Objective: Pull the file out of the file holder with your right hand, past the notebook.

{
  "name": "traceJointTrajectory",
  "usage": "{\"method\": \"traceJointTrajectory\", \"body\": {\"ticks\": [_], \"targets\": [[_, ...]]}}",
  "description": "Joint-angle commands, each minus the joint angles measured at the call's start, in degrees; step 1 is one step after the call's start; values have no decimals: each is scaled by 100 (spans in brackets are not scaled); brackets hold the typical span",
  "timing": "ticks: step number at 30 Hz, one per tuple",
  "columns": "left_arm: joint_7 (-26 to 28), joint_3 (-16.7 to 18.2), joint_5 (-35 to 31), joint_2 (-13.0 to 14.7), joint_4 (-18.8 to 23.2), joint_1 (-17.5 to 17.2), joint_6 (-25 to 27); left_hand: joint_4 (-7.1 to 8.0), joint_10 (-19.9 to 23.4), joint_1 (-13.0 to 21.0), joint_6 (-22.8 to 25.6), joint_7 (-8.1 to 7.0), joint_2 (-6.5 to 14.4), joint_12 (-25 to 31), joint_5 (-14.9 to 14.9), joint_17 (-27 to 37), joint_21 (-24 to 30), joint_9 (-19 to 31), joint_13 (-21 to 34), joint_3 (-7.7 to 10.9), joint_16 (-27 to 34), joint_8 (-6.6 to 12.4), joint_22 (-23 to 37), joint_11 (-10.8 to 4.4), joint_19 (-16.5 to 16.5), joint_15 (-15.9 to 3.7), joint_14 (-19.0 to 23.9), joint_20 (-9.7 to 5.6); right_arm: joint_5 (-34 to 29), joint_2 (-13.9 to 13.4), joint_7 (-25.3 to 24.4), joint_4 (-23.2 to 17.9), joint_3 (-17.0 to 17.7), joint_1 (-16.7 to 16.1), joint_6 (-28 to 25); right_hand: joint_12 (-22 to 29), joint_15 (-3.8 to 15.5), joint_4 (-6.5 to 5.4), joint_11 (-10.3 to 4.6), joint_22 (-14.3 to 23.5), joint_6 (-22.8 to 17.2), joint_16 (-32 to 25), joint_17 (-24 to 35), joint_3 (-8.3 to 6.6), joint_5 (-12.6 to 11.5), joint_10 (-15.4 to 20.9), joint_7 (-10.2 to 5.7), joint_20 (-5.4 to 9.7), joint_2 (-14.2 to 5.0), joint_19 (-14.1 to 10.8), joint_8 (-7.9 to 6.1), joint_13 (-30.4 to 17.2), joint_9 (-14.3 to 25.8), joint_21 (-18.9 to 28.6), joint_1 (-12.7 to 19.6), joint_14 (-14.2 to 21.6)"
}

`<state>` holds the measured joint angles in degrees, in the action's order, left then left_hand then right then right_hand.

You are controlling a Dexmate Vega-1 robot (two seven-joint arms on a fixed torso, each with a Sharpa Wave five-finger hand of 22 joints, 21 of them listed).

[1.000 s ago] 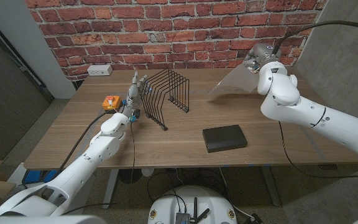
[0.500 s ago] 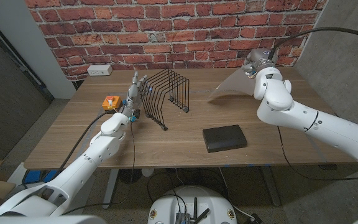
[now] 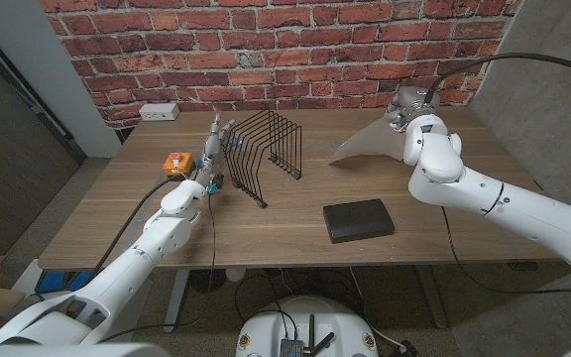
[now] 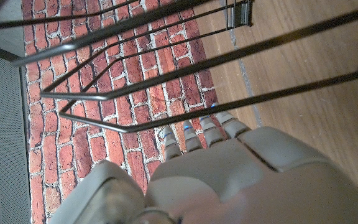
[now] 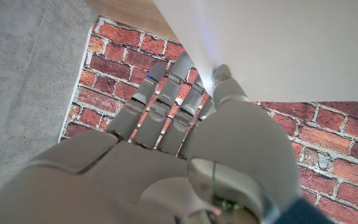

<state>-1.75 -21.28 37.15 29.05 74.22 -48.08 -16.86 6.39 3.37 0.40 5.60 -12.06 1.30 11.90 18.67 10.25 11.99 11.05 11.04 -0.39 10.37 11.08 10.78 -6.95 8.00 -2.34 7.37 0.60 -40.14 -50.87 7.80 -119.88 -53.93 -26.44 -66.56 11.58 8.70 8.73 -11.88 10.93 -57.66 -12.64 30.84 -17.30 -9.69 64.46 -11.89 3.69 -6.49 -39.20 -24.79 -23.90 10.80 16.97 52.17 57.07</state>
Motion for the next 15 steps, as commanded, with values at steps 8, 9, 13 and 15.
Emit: {"method": "traceJointTrajectory", "body": {"ticks": [8, 9, 13, 15], "targets": [[-2, -1, 0, -1, -3, 2, 0, 19, 16, 1, -6, -52, 41, 41, 34, 14, 39, 28, 31, 19, 35, 33, 28, -43, 34, -7, 40, 8, 42, 36, 116, -97, 55, -241, -215, 35, 459, 12, 15, 13, -47, 10, 21, -46, -40, 48, 7, 802, -6, -20, -15, -11, 20, 0, -30, -30], [-2, -1, 0, -1, -3, 2, 0, 19, 16, 1, -6, -52, 40, 41, 34, 14, 39, 28, 31, 19, 34, 33, 28, -40, 35, -6, 38, 6, 56, 31, 117, -108, 51, -247, -224, 34, 460, 11, 15, 13, -52, 14, 18, -49, -40, 48, 7, 802, -9, -19, -17, -10, 20, -1, -30, -37], [-2, -1, 0, -1, -3, 1, 0, 18, 10, 1, -1, -52, 40, 39, 35, 14, 39, 28, 31, 19, 35, 35, 28, -50, 33, -5, 39, 9, 133, 4, 123, -149, 40, -266, -242, 30, 460, 17, 15, 13, -46, 13, 18, -48, -38, 44, 13, 803, 3, -21, -11, -6, 20, -1, -35, -52], [-2, -1, 0, -1, -2, 1, 0, 19, 10, 1, 0, -52, 41, 39, 35, 14, 39, 28, 31, 19, 35, 35, 28, -47, 36, -7, 40, 8, 174, -18, 144, -164, 23, -264, -236, 27, 458, 13, 15, 13, -42, 17, 14, -55, -39, 40, 6, 803, -7, -20, -8, -4, 19, -3, -38, -60]]}}
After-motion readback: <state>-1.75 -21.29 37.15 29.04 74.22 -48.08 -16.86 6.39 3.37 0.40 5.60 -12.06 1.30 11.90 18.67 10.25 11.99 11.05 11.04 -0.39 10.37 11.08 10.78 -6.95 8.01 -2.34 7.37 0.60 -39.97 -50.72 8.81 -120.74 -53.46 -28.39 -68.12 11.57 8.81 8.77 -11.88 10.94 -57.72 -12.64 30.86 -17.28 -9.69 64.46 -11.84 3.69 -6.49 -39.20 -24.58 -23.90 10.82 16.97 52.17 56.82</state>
